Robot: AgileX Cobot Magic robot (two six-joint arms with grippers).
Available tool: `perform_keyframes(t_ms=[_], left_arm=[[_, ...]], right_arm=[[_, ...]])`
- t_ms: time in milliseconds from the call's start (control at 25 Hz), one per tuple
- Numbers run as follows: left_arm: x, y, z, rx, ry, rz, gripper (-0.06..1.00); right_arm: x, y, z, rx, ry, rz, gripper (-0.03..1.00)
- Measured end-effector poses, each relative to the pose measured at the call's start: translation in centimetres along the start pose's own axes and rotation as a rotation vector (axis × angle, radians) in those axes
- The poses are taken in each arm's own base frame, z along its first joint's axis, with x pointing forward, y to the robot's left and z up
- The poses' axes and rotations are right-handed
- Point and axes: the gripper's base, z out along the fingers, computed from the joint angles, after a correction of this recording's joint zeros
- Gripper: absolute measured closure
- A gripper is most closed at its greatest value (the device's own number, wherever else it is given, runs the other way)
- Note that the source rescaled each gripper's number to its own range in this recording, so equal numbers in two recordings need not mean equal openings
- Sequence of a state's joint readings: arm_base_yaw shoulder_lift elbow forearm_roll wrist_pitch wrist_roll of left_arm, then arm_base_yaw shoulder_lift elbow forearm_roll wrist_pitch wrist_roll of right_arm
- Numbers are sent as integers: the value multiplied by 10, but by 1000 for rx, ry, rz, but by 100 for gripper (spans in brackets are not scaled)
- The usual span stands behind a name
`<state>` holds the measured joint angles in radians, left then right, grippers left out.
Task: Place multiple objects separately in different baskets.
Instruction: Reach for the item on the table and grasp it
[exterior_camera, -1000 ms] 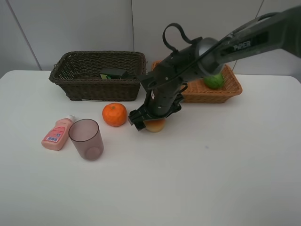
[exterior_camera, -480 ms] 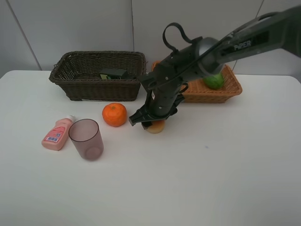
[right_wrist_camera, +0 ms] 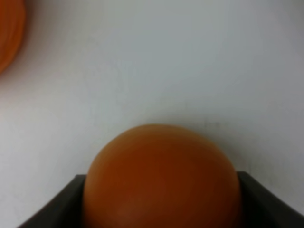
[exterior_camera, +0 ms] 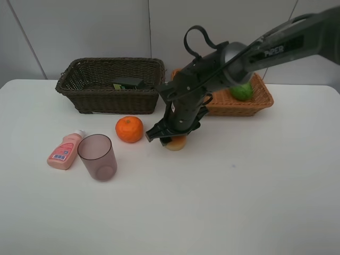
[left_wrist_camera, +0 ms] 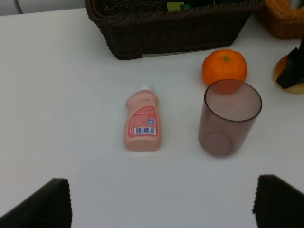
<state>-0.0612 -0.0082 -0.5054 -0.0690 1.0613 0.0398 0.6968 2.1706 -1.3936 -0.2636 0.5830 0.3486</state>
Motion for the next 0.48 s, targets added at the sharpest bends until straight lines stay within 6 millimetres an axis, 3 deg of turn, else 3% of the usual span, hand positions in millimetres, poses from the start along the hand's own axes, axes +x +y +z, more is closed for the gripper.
perform_keyframes(t_ms=[320,480], left_arm=[[0,0,0,0,0,0,-5],[0,0,0,0,0,0,-5]], right_arm=[[1,0,-3,-3,16,15,59],[-1,-2,-18,1,14,24,59]])
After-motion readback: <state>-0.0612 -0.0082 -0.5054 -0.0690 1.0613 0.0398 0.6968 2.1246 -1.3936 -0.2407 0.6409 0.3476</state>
